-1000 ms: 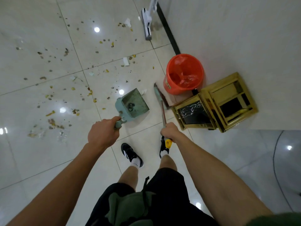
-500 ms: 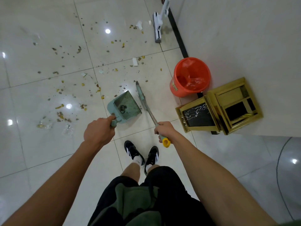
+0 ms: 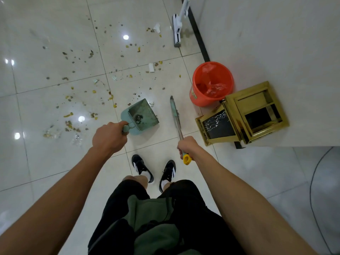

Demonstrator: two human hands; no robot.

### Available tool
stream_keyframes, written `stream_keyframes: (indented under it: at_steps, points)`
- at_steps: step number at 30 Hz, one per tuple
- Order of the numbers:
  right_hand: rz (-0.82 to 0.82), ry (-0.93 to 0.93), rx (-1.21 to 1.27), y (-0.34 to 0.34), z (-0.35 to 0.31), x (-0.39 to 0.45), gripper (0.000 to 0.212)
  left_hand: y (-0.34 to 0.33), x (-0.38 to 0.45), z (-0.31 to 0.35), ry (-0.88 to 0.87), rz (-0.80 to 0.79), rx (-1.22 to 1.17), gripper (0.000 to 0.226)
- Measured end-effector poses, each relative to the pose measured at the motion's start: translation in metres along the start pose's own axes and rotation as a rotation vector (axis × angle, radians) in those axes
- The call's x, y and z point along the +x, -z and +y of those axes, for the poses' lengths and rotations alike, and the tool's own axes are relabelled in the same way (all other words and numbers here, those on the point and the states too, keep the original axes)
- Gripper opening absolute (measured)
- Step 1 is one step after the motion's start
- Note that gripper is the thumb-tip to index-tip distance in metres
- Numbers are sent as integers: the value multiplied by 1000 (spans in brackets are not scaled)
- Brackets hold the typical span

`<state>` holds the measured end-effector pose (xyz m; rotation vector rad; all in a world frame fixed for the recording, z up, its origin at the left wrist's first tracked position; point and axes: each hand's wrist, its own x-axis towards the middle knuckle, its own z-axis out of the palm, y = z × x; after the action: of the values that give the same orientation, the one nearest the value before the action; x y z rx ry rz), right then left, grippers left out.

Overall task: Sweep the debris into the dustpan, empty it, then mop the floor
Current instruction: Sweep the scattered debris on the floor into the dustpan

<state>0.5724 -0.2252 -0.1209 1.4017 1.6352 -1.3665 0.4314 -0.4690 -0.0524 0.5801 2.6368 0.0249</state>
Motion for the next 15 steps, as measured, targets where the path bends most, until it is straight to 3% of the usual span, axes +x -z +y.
stream_keyframes:
  at_steps: [8, 15]
  points:
    - [-40, -61, 194, -53, -29, 0, 53, 8, 9, -62, 43, -3, -85, 28]
    - [-109, -33, 220, -148, -128, -8, 41, 18, 17, -158, 117, -24, -133, 25]
